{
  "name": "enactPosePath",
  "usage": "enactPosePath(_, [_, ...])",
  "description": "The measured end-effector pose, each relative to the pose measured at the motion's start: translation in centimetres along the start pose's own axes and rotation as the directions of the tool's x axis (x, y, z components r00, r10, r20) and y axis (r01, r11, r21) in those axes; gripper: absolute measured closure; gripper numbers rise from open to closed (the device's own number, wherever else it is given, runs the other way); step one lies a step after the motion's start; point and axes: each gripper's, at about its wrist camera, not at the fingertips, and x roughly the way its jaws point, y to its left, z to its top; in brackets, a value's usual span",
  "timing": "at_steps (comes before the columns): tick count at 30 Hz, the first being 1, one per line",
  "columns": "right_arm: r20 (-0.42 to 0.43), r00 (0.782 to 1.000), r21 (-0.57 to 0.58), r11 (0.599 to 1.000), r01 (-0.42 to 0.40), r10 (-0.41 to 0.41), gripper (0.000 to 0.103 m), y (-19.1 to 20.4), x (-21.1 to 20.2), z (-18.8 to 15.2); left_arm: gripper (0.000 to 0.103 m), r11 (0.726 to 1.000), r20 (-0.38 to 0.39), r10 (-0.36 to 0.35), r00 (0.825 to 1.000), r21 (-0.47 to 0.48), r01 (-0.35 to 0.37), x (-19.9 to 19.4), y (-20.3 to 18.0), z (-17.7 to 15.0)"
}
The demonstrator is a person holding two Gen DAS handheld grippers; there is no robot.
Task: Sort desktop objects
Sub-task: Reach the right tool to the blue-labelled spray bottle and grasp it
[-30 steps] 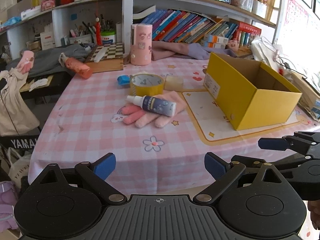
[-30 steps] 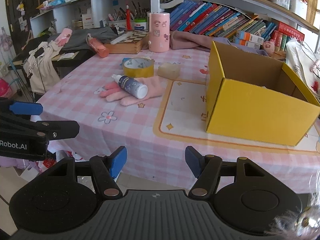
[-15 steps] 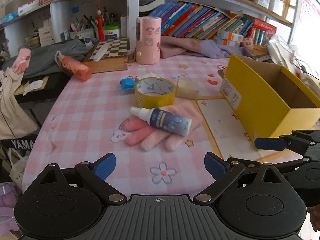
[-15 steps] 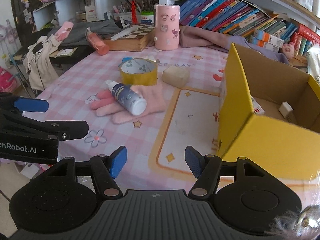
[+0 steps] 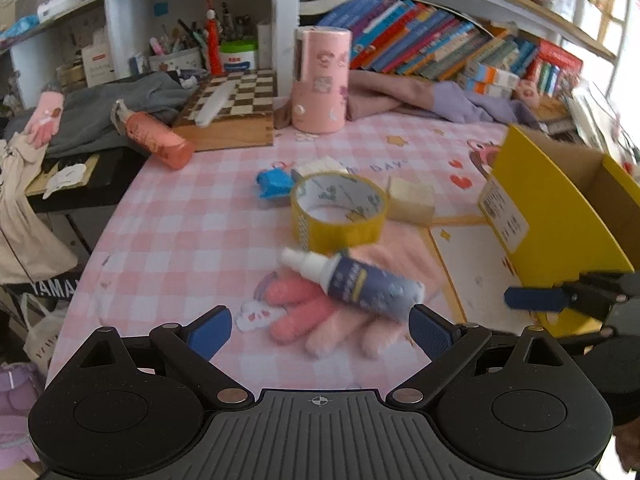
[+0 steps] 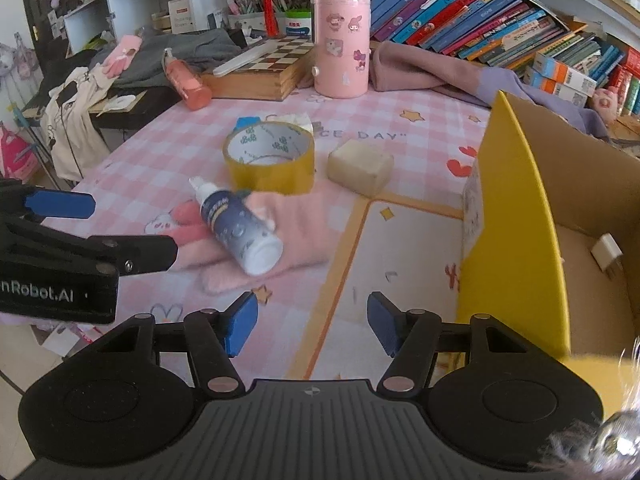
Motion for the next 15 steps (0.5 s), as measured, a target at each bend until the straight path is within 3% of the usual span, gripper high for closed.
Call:
enactPosePath(9, [-0.014,0.994,-0.088,0.99,-0.109,0.108,0.06,1.5,3.0,3.4,0.006,0.997,0.011,0.073,0.997,-0.042,-0.072,0.3,2.1,1.7])
enactPosePath(15, [-0.067,0.986,-0.155,0.974,-0.163,0.155,0.06,2.8,5.9,4.8,0.006,0.991,-0.02,0.112,0.994,-0.076,-0.113,0.7,3.6,1.5])
